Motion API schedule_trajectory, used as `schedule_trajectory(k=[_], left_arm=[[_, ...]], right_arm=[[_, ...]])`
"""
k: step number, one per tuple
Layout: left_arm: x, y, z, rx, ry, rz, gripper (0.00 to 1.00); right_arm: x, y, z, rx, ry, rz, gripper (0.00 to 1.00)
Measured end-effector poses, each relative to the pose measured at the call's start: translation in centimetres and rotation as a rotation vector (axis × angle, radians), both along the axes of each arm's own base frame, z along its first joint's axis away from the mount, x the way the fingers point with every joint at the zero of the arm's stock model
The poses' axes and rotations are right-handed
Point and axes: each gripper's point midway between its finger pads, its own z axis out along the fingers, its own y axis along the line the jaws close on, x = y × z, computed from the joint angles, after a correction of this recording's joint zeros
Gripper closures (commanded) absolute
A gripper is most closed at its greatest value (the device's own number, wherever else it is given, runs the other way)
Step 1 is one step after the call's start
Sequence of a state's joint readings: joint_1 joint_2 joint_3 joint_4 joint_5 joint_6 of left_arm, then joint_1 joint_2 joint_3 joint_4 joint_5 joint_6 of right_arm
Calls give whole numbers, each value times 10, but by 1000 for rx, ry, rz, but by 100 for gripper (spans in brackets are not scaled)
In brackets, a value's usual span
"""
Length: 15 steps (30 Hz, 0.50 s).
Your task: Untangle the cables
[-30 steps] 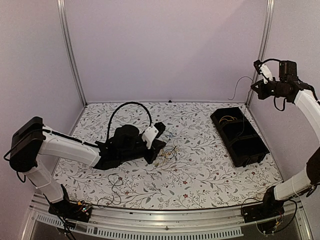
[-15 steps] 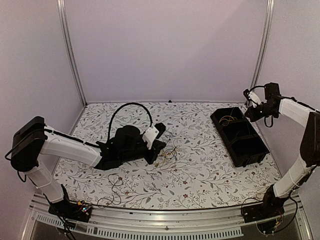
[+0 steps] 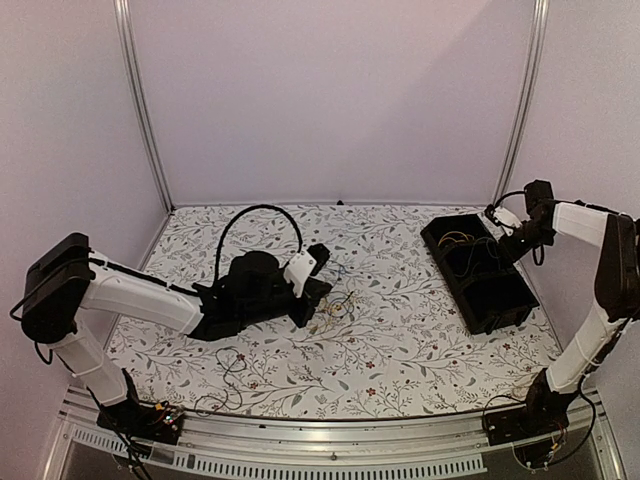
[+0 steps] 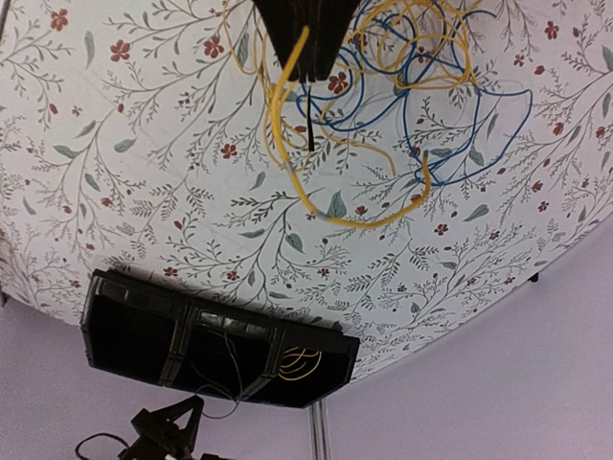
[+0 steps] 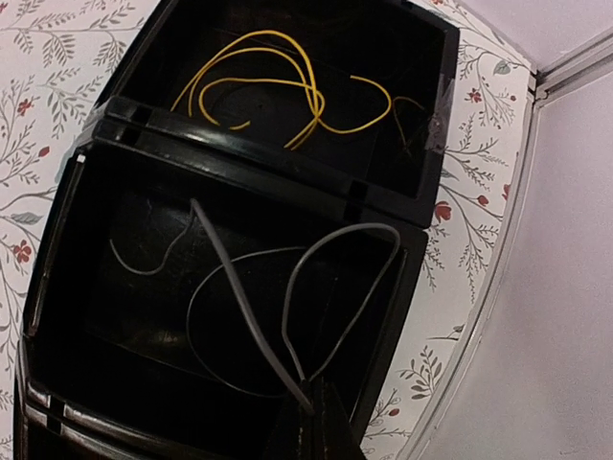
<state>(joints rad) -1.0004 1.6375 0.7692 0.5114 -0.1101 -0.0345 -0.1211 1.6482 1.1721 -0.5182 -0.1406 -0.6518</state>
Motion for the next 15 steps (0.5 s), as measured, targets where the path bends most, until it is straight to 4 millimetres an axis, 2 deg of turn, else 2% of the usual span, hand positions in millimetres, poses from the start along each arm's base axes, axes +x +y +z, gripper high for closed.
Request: schedule_trajectory(k=[8, 15], left_arm=[[-3, 8, -12, 14, 9, 12, 100], [-3, 8, -7, 4, 2, 13, 100]], right_arm=[[-16, 8, -20, -21, 144, 107, 100], [0, 33, -35, -14, 208, 172, 85]])
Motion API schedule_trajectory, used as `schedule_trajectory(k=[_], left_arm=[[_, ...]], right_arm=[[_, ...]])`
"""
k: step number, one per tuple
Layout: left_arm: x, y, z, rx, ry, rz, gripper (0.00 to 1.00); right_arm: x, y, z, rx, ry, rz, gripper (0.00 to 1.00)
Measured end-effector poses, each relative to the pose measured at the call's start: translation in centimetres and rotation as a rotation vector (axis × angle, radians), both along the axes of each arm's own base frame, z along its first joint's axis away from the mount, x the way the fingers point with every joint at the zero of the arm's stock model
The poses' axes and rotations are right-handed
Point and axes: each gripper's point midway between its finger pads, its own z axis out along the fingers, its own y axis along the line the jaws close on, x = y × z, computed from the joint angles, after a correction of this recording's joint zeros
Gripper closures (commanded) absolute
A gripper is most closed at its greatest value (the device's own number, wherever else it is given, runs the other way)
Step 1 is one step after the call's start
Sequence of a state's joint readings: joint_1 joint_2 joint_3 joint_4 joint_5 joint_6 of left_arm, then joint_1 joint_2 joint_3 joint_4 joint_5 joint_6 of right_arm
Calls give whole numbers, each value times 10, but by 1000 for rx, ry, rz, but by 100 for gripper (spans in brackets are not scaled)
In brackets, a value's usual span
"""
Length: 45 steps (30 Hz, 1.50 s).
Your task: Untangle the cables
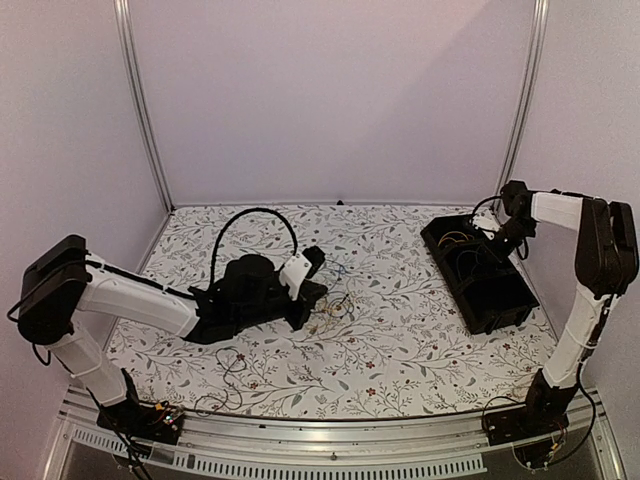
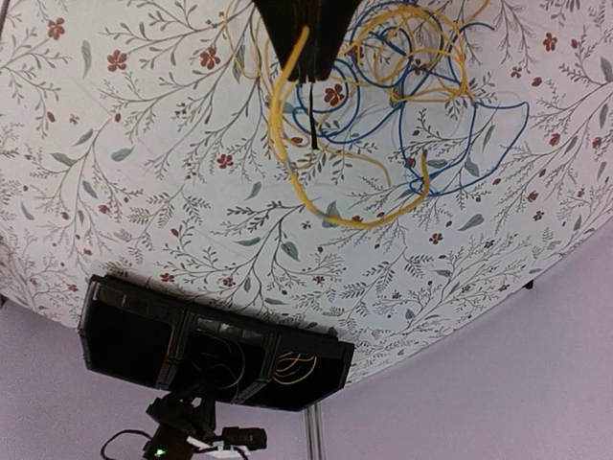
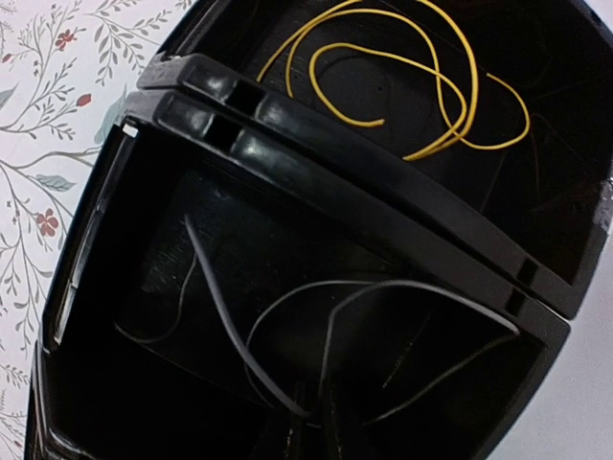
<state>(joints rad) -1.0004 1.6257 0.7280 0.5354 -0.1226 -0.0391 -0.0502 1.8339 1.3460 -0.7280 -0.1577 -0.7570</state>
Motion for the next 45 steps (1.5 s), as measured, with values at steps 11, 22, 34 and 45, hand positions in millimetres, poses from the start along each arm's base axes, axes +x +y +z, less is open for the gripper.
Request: schedule_trajectory(k=[11, 22, 34, 45], left_arm=[[4, -1, 31, -75, -22, -6, 100], [10, -7, 49, -169, 29, -37, 100], [2, -17, 84, -331, 81, -150, 100], [-6, -15, 115, -408, 66, -192, 100]], right_arm=[[-13, -1, 18, -49, 59, -8, 30], [-32, 161, 147, 178, -211, 366, 30], [-83, 316, 118, 464, -64, 724, 27], [-102, 342, 123, 663, 24, 803, 40]])
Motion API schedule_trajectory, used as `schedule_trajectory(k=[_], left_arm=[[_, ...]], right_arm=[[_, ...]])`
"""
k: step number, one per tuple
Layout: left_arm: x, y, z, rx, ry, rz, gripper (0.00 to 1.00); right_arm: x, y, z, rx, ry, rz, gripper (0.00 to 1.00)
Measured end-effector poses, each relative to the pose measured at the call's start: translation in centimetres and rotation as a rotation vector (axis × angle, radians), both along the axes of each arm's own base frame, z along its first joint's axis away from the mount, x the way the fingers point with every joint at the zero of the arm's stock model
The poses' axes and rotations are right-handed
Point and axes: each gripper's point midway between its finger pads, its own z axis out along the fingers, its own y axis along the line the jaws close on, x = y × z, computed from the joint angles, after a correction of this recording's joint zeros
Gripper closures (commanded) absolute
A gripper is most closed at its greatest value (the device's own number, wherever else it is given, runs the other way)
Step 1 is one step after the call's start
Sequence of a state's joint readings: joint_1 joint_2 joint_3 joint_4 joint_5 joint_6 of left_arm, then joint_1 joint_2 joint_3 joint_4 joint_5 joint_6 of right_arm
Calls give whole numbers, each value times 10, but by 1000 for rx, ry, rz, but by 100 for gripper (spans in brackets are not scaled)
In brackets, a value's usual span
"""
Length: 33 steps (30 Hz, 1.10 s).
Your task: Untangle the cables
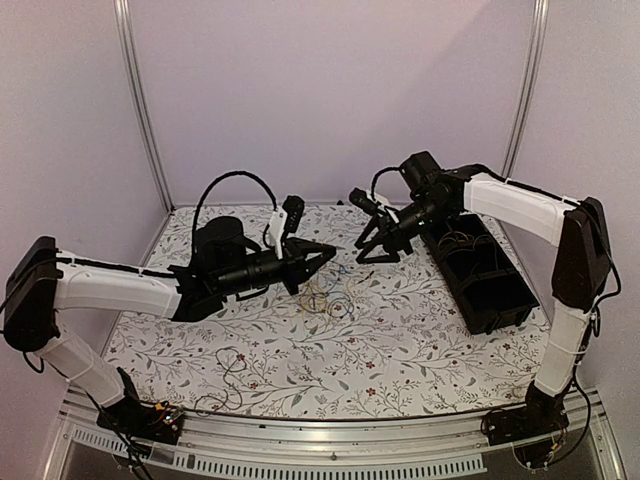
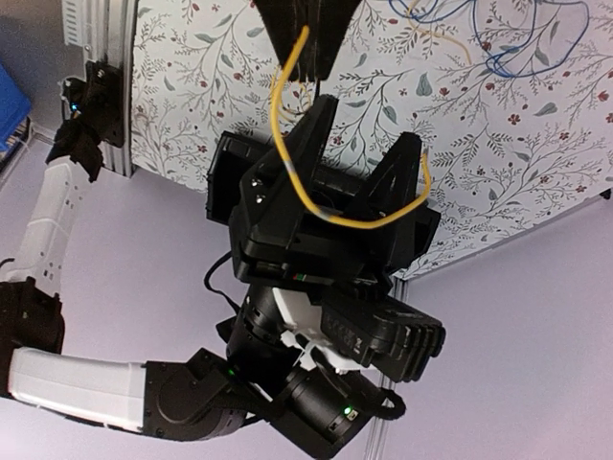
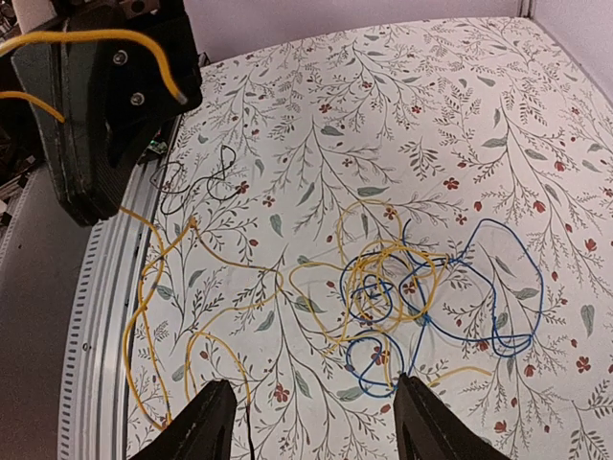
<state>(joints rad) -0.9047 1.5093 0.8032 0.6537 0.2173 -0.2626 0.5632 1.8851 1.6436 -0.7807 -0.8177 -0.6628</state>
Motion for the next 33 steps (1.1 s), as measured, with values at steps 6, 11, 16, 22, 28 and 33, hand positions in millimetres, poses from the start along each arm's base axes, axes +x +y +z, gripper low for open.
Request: schedule_trajectory(k=[6, 11, 16, 22, 28, 33], left_arm=[[2, 2, 3, -11, 5, 7, 100], [3, 3, 4, -17, 7, 9, 100], [4, 4, 4, -17, 7, 10, 100], [8, 6, 5, -19, 9, 23, 100], [21, 10, 16, -53, 30, 65, 100], [29, 16, 17, -78, 70, 85, 100]], right_arm=[[-16, 6, 10, 67, 48, 64, 39], [-8, 2, 7, 50, 43, 34, 39], [12, -18, 12, 42, 21, -39, 37], [-28, -28, 20, 37, -47, -11, 46], [-61, -15, 30, 22, -136, 51, 47], [-65, -6, 28, -18, -215, 64, 44]])
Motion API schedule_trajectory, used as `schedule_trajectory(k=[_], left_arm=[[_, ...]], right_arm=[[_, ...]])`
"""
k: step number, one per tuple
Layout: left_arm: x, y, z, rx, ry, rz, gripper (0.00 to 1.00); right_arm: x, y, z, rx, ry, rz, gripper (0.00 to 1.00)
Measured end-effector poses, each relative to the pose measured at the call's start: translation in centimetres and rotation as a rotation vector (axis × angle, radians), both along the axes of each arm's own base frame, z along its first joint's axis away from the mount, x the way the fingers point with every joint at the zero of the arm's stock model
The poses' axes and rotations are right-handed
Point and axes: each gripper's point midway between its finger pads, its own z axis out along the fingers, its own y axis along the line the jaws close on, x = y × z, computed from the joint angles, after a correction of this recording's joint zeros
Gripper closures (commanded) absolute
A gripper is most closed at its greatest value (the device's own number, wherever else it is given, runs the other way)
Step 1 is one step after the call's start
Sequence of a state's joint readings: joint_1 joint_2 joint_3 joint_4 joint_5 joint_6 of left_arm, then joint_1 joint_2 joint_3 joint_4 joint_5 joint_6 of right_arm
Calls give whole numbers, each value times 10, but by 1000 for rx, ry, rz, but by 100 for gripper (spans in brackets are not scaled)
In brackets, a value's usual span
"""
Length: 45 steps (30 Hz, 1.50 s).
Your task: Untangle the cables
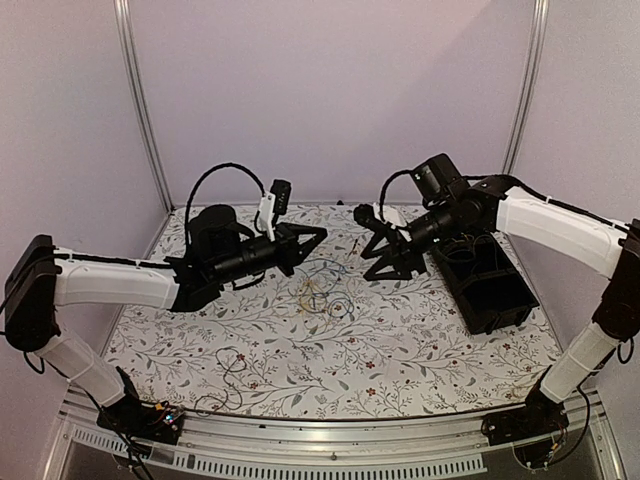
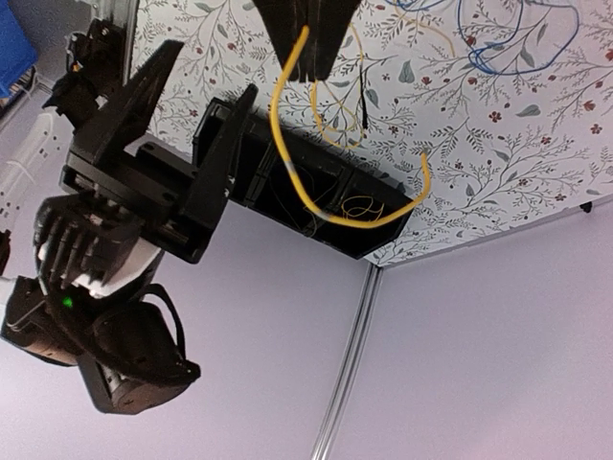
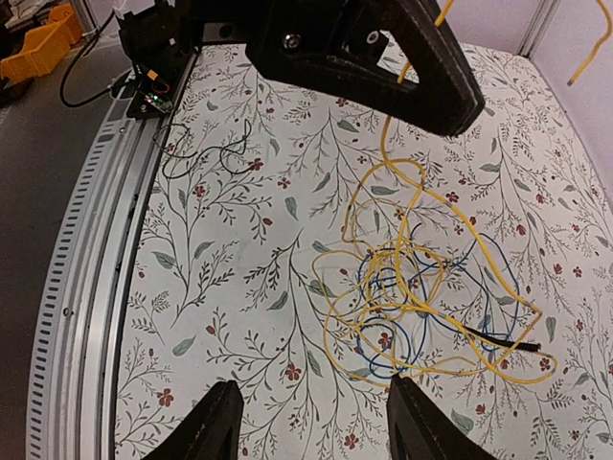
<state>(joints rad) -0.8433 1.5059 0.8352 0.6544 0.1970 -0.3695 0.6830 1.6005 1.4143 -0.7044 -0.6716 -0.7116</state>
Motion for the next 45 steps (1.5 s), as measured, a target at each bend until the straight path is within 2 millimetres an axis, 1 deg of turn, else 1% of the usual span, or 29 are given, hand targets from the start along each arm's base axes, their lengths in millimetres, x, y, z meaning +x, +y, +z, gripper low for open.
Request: schedule_trajectory(k=[6, 13, 15, 18, 19, 20, 23, 24, 27, 29, 32, 34, 35, 36, 37, 38, 40, 42, 43, 45], left_arm=[[0, 0, 2, -22, 22, -8, 100], [-1, -2, 1, -33, 47, -34, 100], [-1, -4, 1, -36, 54, -43, 100], [-2, -5, 1, -41, 64, -57, 100], [-2, -6, 1, -43, 68, -63, 100], [-2, -5, 1, -46, 73, -66, 100], [-2, -5, 3, -54, 84, -73, 100], [-1, -4, 3, -57, 87, -74, 100], [2, -1, 4, -64, 96, -65, 100], [8, 5, 6, -67, 98, -42, 100], [20, 27, 17, -70, 83, 24, 100], [31, 50, 32, -73, 53, 91, 100], [36, 63, 41, -77, 35, 128, 100], [41, 80, 52, -82, 8, 175, 100], [45, 93, 62, -88, -14, 213, 100], [48, 108, 72, -94, -37, 253, 100], [54, 135, 88, -100, -76, 331, 100], [57, 153, 97, -97, -99, 385, 100], [58, 158, 97, -91, -101, 407, 100], [62, 163, 92, -74, -90, 432, 100]], right_arm=[[1, 12, -3, -42, -77, -4, 44], [12, 26, 5, -52, -168, -19, 42], [14, 30, 4, -55, -188, -24, 42], [20, 36, -3, -65, -206, -30, 43], [22, 39, -7, -68, -208, -32, 47], [24, 41, -10, -71, -212, -34, 54], [33, 47, -23, -86, -224, -46, 98], [37, 48, -25, -90, -227, -59, 100], [45, 48, -25, -92, -238, -97, 100], [50, 46, -23, -88, -242, -120, 100], [52, 31, -26, -84, -214, -146, 100], [55, 8, -29, -79, -165, -180, 100], [60, -7, -30, -74, -140, -209, 100], [68, -24, -30, -66, -113, -250, 100], [78, -46, -30, -58, -88, -303, 100], [84, -59, -30, -51, -75, -340, 100], [99, -93, -28, -31, -42, -433, 100], [108, -119, -26, -13, -19, -509, 100], [111, -130, -24, 1, -9, -543, 100], [117, -144, -19, 25, -2, -595, 100]])
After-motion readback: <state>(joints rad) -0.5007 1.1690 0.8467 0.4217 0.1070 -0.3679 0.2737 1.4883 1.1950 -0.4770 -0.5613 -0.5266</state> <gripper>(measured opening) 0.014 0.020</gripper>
